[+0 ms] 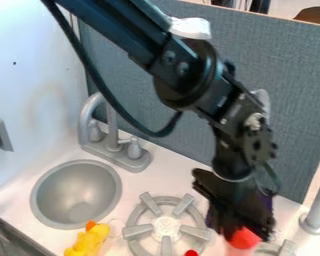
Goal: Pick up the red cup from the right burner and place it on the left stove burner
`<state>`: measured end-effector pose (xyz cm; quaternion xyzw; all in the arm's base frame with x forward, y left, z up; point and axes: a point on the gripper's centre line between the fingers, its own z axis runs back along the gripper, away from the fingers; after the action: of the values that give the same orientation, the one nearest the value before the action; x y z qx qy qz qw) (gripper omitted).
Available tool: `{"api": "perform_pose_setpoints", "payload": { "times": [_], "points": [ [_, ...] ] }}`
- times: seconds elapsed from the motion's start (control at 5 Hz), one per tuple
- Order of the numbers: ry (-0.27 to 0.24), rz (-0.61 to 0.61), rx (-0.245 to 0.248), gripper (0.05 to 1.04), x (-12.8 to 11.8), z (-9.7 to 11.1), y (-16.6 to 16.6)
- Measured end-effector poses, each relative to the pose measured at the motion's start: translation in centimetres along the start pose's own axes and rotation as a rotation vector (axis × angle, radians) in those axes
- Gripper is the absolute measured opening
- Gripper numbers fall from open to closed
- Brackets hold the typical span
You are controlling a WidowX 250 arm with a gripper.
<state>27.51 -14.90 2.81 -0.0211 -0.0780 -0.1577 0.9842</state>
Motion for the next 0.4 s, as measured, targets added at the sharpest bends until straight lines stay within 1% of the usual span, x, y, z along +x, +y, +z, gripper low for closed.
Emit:
{"api": "perform_pose_setpoints", "payload": {
  "times": [0.2, 0.4],
  "points": [
    [-0.015, 0.081, 0.062, 0.099, 0.5, 0.0, 3.0],
    [0.049, 0.155, 0.102, 0.099, 0.3, -1.4, 5.8]
  ]
}}
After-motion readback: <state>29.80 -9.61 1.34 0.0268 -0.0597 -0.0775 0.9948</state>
